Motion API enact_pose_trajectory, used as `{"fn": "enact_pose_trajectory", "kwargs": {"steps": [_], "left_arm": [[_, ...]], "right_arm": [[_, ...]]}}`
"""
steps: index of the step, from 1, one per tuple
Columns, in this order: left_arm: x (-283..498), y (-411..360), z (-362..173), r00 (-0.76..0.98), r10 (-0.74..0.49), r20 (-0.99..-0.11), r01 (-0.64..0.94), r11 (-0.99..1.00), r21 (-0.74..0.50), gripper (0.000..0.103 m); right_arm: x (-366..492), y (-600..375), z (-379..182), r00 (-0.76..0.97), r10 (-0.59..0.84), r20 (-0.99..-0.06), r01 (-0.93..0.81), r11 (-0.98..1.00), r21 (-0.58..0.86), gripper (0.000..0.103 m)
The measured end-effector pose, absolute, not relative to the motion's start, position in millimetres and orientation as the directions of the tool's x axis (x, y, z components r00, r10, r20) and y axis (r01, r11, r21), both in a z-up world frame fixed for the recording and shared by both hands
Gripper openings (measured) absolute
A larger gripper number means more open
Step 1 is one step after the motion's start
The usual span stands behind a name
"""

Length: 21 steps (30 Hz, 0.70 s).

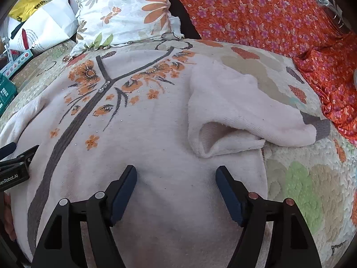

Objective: Fold small clothes

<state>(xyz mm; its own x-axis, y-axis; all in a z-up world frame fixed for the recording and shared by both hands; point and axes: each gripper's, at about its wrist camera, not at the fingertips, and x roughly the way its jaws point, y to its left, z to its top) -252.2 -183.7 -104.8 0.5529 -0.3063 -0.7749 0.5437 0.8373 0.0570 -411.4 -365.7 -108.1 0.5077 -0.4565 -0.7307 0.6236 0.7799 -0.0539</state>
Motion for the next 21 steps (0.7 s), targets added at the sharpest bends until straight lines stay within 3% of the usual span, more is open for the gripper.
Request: {"fn": "enact_pose_trajectory", "kwargs": {"steps": [21], "left_arm": [[-252.2,-183.1,-105.2,0.554,-0.307,-0.774,0.544,0.837,0.057,0.103]], "right_arm": [[-412.1,-369.5,-109.3,0.502,-0.465,-0.729,0.633,0.772,-0.056,0.085]]}}
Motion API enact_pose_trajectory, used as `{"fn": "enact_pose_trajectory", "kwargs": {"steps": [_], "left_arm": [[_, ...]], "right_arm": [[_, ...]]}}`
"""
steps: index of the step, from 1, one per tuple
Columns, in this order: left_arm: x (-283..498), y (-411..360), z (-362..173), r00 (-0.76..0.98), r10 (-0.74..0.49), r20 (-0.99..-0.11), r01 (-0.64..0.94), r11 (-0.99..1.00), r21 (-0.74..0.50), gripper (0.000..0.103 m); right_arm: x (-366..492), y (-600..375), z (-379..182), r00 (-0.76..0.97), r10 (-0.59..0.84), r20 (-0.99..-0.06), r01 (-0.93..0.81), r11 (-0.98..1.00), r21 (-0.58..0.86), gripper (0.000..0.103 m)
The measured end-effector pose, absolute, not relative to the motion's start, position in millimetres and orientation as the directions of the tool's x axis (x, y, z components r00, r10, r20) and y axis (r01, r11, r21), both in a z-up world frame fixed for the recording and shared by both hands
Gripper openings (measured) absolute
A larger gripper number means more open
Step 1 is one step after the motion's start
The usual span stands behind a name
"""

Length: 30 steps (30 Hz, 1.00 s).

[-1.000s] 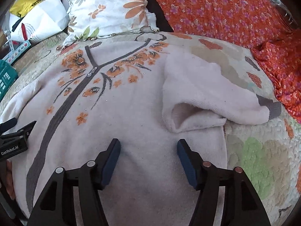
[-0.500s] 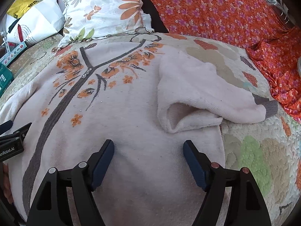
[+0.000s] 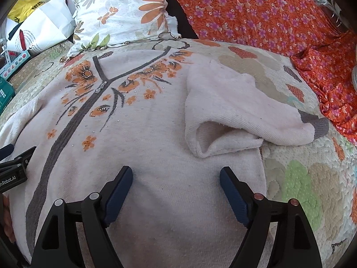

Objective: Fold small clothes

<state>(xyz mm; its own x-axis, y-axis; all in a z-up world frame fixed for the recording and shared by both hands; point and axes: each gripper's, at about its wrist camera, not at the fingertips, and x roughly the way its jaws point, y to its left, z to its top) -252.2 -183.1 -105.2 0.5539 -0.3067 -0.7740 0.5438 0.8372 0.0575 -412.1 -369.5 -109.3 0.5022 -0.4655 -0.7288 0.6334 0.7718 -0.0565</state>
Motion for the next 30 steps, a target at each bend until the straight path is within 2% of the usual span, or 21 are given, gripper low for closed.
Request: {"fn": "enact_pose_trajectory", "kwargs": {"steps": [30], "left_arm": [[-252.5,-183.2,-106.2,0.555,-0.306,-0.773,0.543,0.838,0.058,0.103]], "right_arm": [[-413.1,-370.6,-109.7,0.503,-0.464,-0.729,0.631,0.774,-0.057,0.09]]}}
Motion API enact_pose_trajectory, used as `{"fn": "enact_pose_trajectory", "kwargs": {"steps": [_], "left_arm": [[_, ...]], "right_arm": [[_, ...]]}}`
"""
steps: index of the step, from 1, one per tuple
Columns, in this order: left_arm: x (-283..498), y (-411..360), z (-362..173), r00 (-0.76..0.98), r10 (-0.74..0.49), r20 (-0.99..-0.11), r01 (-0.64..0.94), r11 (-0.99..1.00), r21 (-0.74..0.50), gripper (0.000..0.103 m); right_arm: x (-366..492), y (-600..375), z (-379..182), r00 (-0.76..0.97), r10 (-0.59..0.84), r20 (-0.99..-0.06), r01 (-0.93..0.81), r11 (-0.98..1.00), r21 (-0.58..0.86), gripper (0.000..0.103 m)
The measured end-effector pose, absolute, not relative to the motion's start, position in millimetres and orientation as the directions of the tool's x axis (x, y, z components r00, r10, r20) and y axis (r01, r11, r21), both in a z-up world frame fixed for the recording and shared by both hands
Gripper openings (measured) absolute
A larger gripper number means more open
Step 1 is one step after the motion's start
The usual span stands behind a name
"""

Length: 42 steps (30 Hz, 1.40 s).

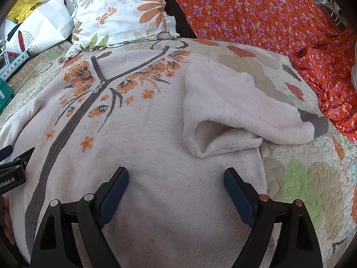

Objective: Fold small clothes

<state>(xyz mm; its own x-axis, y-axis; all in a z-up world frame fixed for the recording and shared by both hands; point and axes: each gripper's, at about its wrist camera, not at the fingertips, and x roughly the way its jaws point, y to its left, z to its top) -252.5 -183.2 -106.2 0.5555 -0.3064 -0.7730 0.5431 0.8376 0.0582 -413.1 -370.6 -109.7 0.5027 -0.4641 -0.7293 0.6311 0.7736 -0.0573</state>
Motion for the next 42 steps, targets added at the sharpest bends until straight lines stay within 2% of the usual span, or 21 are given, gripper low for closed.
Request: {"fn": "enact_pose_trajectory", "kwargs": {"steps": [32,34,36,37,39,42], "left_arm": [[-248.2,-185.7,-105.5,0.568,-0.305,-0.764,0.537,0.841,0.064,0.103],[-245.3,-186.2,-105.3,0.56,-0.306,-0.77,0.541,0.839,0.061,0.103],[-244.9,-185.1,-106.3,0.554,-0.311,-0.772,0.549,0.834,0.058,0.103],[-247.6,-183.3,-107.9,0.554,-0.313,-0.772,0.551,0.832,0.058,0.103],[-247.2,-182.0,-109.0,0.552,-0.318,-0.771,0.556,0.83,0.056,0.103],[-245.5,-182.2,-109.6,0.553,-0.316,-0.771,0.554,0.831,0.057,0.103]], "right_arm": [[-414.9,-377.4,-110.7,0.529,-0.426,-0.734,0.615,0.788,-0.014,0.096],[-416.3,-378.4,-108.3,0.532,-0.41,-0.741,0.609,0.793,-0.001,0.092],[-421.2,-384.0,-101.6,0.53,-0.378,-0.759,0.605,0.795,0.026,0.077],[-426.0,-390.1,-96.5,0.529,-0.359,-0.769,0.608,0.792,0.048,0.074],[-442.0,-408.7,-84.4,0.54,-0.341,-0.77,0.639,0.761,0.112,0.072],[-480.4,-455.7,-68.3,0.516,-0.41,-0.752,0.758,0.627,0.178,0.073]]}}
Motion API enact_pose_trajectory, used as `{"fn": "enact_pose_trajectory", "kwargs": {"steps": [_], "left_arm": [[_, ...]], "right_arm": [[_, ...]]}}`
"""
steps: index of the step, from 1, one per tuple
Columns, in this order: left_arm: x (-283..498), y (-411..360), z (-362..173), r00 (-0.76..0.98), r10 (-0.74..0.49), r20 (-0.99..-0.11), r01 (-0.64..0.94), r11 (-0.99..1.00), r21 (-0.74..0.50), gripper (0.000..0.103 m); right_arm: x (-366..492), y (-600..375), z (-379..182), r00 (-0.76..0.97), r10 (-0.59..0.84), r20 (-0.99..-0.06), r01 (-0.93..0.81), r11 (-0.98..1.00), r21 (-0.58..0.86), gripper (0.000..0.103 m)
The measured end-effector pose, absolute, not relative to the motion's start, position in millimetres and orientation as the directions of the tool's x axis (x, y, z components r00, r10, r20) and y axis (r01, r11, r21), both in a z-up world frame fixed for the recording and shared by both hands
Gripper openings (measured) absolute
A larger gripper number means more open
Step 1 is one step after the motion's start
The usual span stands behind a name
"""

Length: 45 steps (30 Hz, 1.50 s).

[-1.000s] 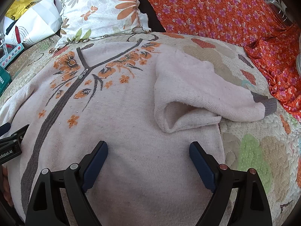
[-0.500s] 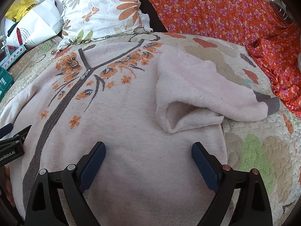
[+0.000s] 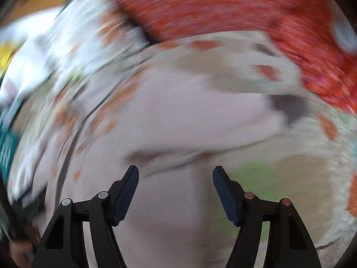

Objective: Fold small clothes
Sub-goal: 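Grasp the grey ribbed cuff with the right gripper and lift it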

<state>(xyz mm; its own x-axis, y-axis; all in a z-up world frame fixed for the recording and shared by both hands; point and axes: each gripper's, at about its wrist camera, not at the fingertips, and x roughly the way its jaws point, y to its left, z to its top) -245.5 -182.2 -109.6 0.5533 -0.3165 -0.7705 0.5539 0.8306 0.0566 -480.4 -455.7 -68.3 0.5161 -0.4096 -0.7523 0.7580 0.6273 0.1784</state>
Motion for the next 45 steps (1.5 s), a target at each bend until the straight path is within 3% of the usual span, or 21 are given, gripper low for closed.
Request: {"fn": "enact_pose_trajectory", "kwargs": {"steps": [4,8,10,11,12,16,19,24,31,40,45], "left_arm": [[-245.4,-181.3,-110.3,0.555,-0.315,-0.77,0.553,0.831,0.058,0.103],[-245.9,-181.3,-110.4,0.556,-0.315,-0.769,0.553,0.831,0.059,0.103],[-244.8,-181.8,-110.5,0.559,-0.313,-0.768,0.551,0.832,0.062,0.103],[-245.7,-181.0,-110.6,0.556,-0.314,-0.769,0.552,0.832,0.06,0.103],[-245.0,-181.0,-110.6,0.555,-0.312,-0.771,0.551,0.832,0.06,0.103],[-241.2,-182.2,-108.2,0.522,-0.298,-0.799,0.56,0.827,0.057,0.103],[-233.1,-179.0,-100.2,0.435,-0.323,-0.84,0.582,0.813,-0.012,0.103],[-221.3,-160.1,-93.4,0.374,-0.389,-0.842,0.538,0.83,-0.145,0.103],[-205.8,-142.6,-81.4,0.363,-0.424,-0.83,0.507,0.837,-0.206,0.103],[-144.1,-106.2,-13.7,0.487,-0.432,-0.759,0.423,0.877,-0.228,0.103],[-115.2,-81.5,12.7,0.645,-0.337,-0.686,0.382,0.92,-0.093,0.103]], "right_arm": [[-534.8,-534.3,-73.7,0.431,-0.469,-0.771,0.893,0.348,0.287,0.073],[-557.5,-585.6,-86.5,0.512,-0.437,-0.739,0.856,0.195,0.478,0.071],[-553.6,-597.1,-90.4,0.499,-0.453,-0.739,0.86,0.155,0.486,0.049],[-550.6,-599.6,-89.1,0.477,-0.461,-0.749,0.874,0.153,0.462,0.017],[-548.0,-601.2,-89.7,0.47,-0.449,-0.76,0.879,0.157,0.451,0.009],[-565.9,-591.8,-63.4,0.488,-0.486,-0.725,0.87,0.206,0.448,0.008],[-605.4,-579.4,-29.7,0.392,-0.584,-0.711,0.919,0.22,0.327,0.008],[-688.8,-596.4,6.8,0.174,-0.688,-0.705,0.978,0.039,0.203,0.008],[-730.6,-593.6,16.8,0.17,-0.697,-0.697,0.965,-0.026,0.262,0.008],[-594.2,-556.3,36.3,0.439,-0.594,-0.674,0.898,0.288,0.331,0.008],[-457.2,-502.1,28.5,0.633,-0.406,-0.659,0.756,0.509,0.412,0.008]]}}
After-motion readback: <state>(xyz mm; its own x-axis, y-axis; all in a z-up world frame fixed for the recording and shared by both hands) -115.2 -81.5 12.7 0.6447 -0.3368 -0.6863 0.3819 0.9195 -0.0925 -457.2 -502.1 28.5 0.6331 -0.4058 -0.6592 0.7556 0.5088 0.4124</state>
